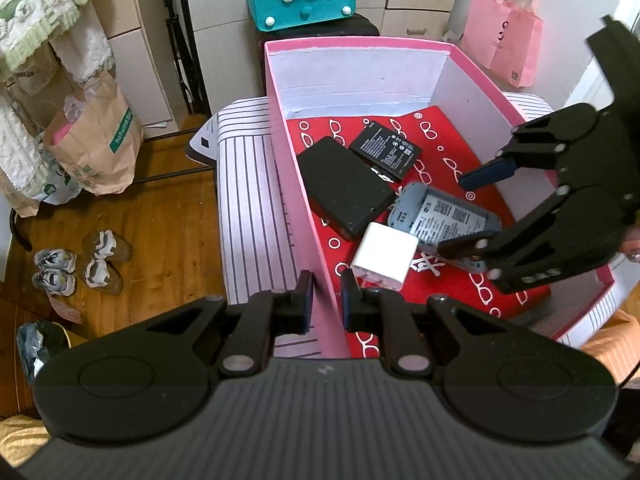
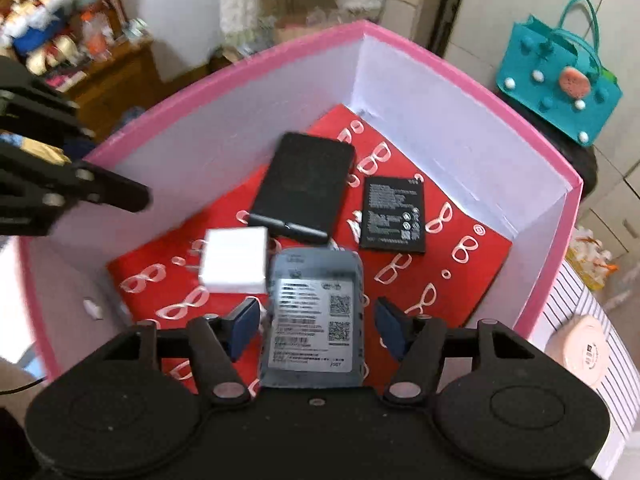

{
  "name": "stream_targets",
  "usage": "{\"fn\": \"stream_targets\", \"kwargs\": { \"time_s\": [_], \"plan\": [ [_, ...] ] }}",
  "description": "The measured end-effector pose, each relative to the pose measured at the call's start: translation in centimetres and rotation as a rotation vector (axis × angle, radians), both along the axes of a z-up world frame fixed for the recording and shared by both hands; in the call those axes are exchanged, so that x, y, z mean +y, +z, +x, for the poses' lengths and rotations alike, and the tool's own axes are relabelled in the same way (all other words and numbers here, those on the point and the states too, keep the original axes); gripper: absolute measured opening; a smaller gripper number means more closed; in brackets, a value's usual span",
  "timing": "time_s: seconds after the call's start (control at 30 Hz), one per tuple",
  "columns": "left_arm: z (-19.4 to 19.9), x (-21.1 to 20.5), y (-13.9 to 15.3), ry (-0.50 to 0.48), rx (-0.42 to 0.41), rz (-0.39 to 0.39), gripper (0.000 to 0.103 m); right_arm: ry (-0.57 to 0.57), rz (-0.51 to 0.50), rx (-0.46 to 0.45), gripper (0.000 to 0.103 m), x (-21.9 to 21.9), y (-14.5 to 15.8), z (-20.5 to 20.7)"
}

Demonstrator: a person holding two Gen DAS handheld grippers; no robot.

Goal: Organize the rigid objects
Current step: 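Carry the grey router into the pink box and open the right gripper, then move the right gripper back and grasp the white pocket wifi device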

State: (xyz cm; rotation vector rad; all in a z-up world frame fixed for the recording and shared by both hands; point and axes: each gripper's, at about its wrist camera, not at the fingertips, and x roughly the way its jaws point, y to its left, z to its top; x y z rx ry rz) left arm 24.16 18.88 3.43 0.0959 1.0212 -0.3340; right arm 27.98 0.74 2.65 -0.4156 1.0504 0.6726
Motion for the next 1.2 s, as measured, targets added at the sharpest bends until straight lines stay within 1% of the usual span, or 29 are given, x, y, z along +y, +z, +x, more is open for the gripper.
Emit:
{"fn": "stream_targets", "kwargs": {
  "time_s": [0.1,0.27,0.33,0.43,0.57,0.63,0.73,0.8,0.9,1.03,1.1,1.2],
  "plan": [
    [0.0,-0.2,0.0,-0.006,-0.003,0.007,0.013,-0.009,0.108,-0.029,0.068,-1.7,2.0,-1.0],
    [0.0,-0.1,0.0,-0.004,-0.001,0.01,0.013,-0.038,0.246,-0.156,0.068,-5.4,5.2,-3.0],
    [0.0,-0.1,0.0,-0.004,-0.002,0.014,0.013,-0.061,0.27,-0.2,0.069,-7.1,6.0,-3.8],
    [0.0,-0.3,0.0,0.0,-0.002,0.024,0.013,-0.1,0.284,-0.237,0.069,-9.4,6.5,-4.4],
    [0.0,-0.6,0.1,0.009,0.001,0.038,0.013,-0.186,0.316,-0.247,0.069,-12.9,6.5,-5.4],
    [0.0,-0.9,0.2,0.011,0.004,0.048,0.013,-0.211,0.312,-0.258,0.068,-14.6,6.3,-6.0],
    [0.0,-1.1,0.2,0.008,0.004,0.063,0.013,-0.245,0.247,-0.365,0.069,-16.6,6.3,-7.6],
    [-0.1,-1.1,0.2,0.012,0.002,0.065,0.013,-0.277,0.211,-0.392,0.069,-17.9,6.0,-8.1],
    [-0.1,-1.1,0.2,0.022,0.003,0.06,0.013,-0.337,0.186,-0.389,0.069,-20.1,5.5,-8.5],
    [-0.1,-1.0,0.2,0.036,0.005,0.053,0.013,-0.4,0.147,-0.368,0.069,-22.3,3.7,-8.7],
    [0.0,-1.0,0.2,0.043,0.007,0.052,0.013,-0.432,0.153,-0.343,0.069,-23.5,2.5,-8.7],
    [0.0,-1.1,0.2,0.051,0.011,0.056,0.013,-0.495,0.179,-0.281,0.069,-25.0,0.9,-7.8]
  ]
}}
